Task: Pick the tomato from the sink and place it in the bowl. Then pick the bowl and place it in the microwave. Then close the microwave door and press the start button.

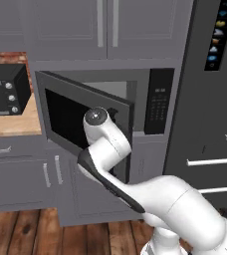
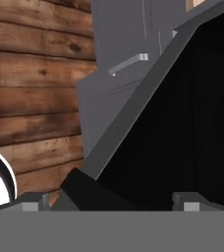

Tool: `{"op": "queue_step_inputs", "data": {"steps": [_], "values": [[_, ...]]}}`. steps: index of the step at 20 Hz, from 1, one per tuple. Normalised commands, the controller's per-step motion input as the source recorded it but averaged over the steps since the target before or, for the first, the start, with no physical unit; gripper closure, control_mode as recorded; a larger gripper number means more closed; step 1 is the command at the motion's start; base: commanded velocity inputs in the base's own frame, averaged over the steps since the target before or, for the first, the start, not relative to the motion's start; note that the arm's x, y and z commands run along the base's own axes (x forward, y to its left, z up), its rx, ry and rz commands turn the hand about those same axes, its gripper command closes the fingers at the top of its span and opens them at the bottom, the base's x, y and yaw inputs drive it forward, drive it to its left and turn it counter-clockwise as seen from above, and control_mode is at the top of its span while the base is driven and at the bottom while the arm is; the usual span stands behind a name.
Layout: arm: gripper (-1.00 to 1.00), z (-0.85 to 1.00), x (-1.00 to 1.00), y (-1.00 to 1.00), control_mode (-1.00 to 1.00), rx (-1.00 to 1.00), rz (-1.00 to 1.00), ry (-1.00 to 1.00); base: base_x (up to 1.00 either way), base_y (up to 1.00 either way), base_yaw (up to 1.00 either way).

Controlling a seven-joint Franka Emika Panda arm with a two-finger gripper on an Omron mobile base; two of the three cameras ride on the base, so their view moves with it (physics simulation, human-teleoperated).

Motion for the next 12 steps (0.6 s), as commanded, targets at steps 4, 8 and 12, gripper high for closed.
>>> {"op": "queue_step_inputs", "data": {"steps": [4, 8, 12], "values": [[-1.00, -0.04, 1.00, -0.50, -1.00, 0.00, 0.00, 0.00, 0.00, 0.00, 0.00], [-1.00, -0.03, 1.00, -0.46, -1.00, 0.00, 0.00, 0.00, 0.00, 0.00, 0.00], [-1.00, 0.00, 1.00, -0.38, -1.00, 0.00, 0.00, 0.00, 0.00, 0.00, 0.00]]}}
